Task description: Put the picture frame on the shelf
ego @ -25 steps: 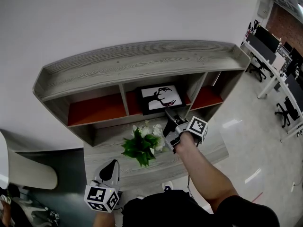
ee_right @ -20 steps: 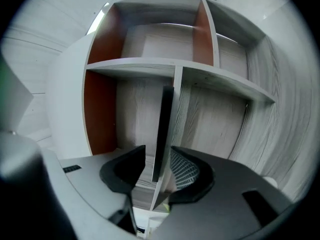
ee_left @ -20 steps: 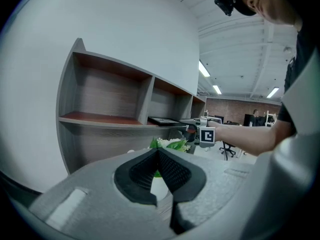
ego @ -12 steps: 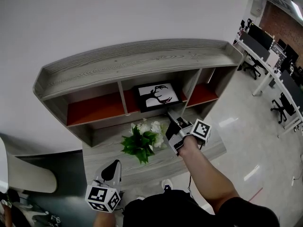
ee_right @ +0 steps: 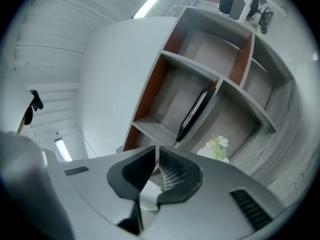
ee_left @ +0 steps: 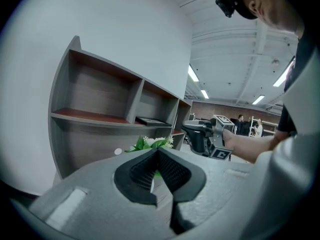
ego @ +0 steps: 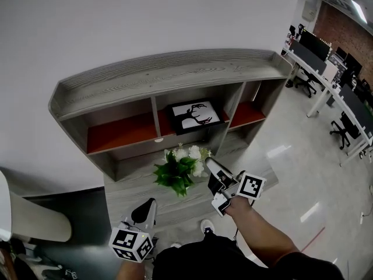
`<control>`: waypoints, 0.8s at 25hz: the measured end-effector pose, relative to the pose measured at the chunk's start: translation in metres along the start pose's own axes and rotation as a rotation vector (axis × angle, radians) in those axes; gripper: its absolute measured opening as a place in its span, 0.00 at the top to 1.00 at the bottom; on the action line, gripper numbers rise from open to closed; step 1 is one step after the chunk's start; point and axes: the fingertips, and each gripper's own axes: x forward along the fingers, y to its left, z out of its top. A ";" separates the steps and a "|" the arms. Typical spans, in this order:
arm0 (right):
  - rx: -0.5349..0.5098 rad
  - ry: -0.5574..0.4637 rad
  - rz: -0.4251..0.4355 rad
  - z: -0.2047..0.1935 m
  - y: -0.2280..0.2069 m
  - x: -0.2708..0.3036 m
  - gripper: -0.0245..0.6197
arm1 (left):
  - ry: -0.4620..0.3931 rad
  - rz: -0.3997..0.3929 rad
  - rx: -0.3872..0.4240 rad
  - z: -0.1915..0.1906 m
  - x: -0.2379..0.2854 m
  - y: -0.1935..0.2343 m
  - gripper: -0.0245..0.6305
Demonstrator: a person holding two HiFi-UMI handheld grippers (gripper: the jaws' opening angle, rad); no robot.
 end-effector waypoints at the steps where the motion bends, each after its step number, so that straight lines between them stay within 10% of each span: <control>1: -0.026 0.009 0.001 -0.011 0.006 -0.008 0.91 | 0.000 -0.012 0.001 -0.001 -0.002 -0.003 0.95; 20: -0.490 0.136 -0.128 -0.135 0.060 -0.101 0.94 | 0.042 -0.189 0.038 -0.034 -0.033 -0.052 0.95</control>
